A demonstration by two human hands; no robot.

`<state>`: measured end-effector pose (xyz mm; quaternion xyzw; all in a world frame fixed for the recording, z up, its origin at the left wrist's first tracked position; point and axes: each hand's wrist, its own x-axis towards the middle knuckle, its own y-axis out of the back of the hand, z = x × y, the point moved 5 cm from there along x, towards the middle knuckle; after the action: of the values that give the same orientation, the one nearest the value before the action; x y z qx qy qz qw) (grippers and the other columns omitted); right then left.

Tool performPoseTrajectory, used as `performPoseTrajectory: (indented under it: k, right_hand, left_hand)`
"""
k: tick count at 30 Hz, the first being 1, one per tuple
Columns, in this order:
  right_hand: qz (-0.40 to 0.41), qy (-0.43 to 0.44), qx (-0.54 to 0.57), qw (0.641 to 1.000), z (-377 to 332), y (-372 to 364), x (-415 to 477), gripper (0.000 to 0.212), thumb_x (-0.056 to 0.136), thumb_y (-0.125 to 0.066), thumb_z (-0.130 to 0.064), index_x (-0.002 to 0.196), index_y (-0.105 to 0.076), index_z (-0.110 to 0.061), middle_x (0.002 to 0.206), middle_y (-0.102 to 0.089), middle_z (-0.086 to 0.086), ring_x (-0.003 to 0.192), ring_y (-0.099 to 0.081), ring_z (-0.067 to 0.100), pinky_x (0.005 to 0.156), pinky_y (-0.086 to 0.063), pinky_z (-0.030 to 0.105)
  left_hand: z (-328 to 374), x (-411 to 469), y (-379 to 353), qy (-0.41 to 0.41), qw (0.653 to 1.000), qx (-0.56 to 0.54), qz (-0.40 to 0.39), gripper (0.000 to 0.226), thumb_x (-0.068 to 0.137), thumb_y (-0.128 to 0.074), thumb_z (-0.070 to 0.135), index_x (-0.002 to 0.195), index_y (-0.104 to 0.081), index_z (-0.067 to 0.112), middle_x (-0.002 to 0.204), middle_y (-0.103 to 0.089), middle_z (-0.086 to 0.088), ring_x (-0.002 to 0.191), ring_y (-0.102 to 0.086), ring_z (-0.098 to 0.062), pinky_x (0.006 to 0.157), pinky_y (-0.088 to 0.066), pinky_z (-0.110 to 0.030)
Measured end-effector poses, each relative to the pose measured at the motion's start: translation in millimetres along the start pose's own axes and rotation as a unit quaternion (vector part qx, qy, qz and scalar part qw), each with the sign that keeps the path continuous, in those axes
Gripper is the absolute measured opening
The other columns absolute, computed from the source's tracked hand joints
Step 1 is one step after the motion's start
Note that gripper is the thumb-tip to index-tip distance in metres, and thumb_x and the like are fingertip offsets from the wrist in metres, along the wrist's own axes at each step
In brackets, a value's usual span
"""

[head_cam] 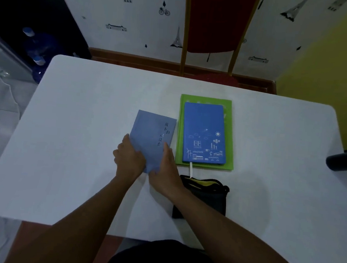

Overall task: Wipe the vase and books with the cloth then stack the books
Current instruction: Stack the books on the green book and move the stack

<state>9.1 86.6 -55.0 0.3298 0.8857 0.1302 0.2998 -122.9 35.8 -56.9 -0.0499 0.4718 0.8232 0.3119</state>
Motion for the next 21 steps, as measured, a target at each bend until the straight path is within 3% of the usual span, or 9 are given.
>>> performPoseTrajectory:
  k: [3, 5, 7, 11, 15, 18, 21]
  right_hand:
    - [-0.002, -0.013, 0.014, 1.000, -5, 10, -1, 0.096, 0.088, -0.068, -0.016, 0.162, -0.007, -0.022, 0.157, -0.036, 0.005, 0.139, -0.043, 0.021, 0.113, -0.045, 0.041]
    - [0.002, -0.022, 0.019, 1.000, -3, 15, 2, 0.094, 0.089, -0.069, -0.015, 0.161, -0.009, -0.025, 0.158, -0.038, 0.004, 0.137, -0.045, 0.019, 0.111, -0.046, 0.038]
    - [0.018, -0.018, 0.033, 0.999, -6, 20, 4, 0.092, 0.090, -0.067, -0.015, 0.161, -0.011, -0.031, 0.159, -0.037, 0.000, 0.137, -0.044, 0.016, 0.111, -0.046, 0.037]
    - [0.076, 0.029, 0.028, 0.996, -21, 34, 8, 0.088, 0.095, -0.067, -0.019, 0.162, -0.011, -0.031, 0.162, -0.029, -0.002, 0.143, -0.036, 0.014, 0.115, -0.039, 0.032]
    - [0.127, 0.052, -0.015, 0.990, -29, 62, 17, 0.095, 0.095, -0.069, -0.028, 0.162, -0.003, -0.023, 0.159, -0.025, 0.006, 0.143, -0.031, 0.019, 0.116, -0.035, 0.036]
    - [0.143, 0.018, -0.036, 0.989, -18, 89, 23, 0.104, 0.090, -0.074, -0.036, 0.161, 0.001, -0.026, 0.152, -0.024, 0.008, 0.137, -0.035, 0.025, 0.112, -0.041, 0.045]
    - [0.160, -0.009, -0.038, 0.986, 2, 121, 24, 0.106, 0.088, -0.078, -0.032, 0.161, -0.002, -0.026, 0.148, -0.028, 0.009, 0.133, -0.036, 0.023, 0.107, -0.040, 0.038]
  left_hand:
    - [-9, 7, 11, 0.048, 0.997, -0.054, -0.005, 0.062, 0.099, -0.059, 0.033, 0.149, -0.035, 0.006, 0.142, -0.052, -0.022, 0.129, -0.049, -0.042, 0.106, -0.042, -0.055]
    - [-12, 11, 15, 0.043, 0.996, -0.075, -0.032, 0.050, 0.104, -0.049, 0.038, 0.142, -0.044, 0.005, 0.136, -0.058, -0.020, 0.113, -0.059, -0.034, 0.095, -0.052, -0.050]
    - [-10, 14, 19, 0.040, 0.993, -0.098, -0.051, 0.045, 0.107, -0.041, 0.038, 0.135, -0.048, 0.004, 0.131, -0.060, -0.017, 0.100, -0.057, -0.026, 0.085, -0.053, -0.043]
    - [8, 16, 24, 0.047, 0.983, -0.174, -0.040, 0.045, 0.109, -0.034, 0.039, 0.136, -0.046, 0.006, 0.120, -0.055, -0.008, 0.100, -0.055, -0.023, 0.079, -0.048, -0.036]
    - [41, 13, 18, -0.005, 0.975, -0.218, -0.047, 0.037, 0.108, -0.037, 0.042, 0.127, -0.050, 0.013, 0.115, -0.057, -0.003, 0.098, -0.059, -0.020, 0.069, -0.050, -0.028]
    - [68, 8, 2, -0.048, 0.967, -0.241, -0.071, 0.027, 0.106, -0.045, 0.037, 0.125, -0.052, 0.019, 0.114, -0.060, 0.000, 0.092, -0.062, -0.014, 0.070, -0.053, -0.028]
    - [94, 1, -24, -0.098, 0.964, -0.211, -0.131, 0.034, 0.104, -0.053, 0.027, 0.135, -0.049, 0.014, 0.124, -0.059, -0.002, 0.105, -0.063, -0.021, 0.081, -0.058, -0.037]
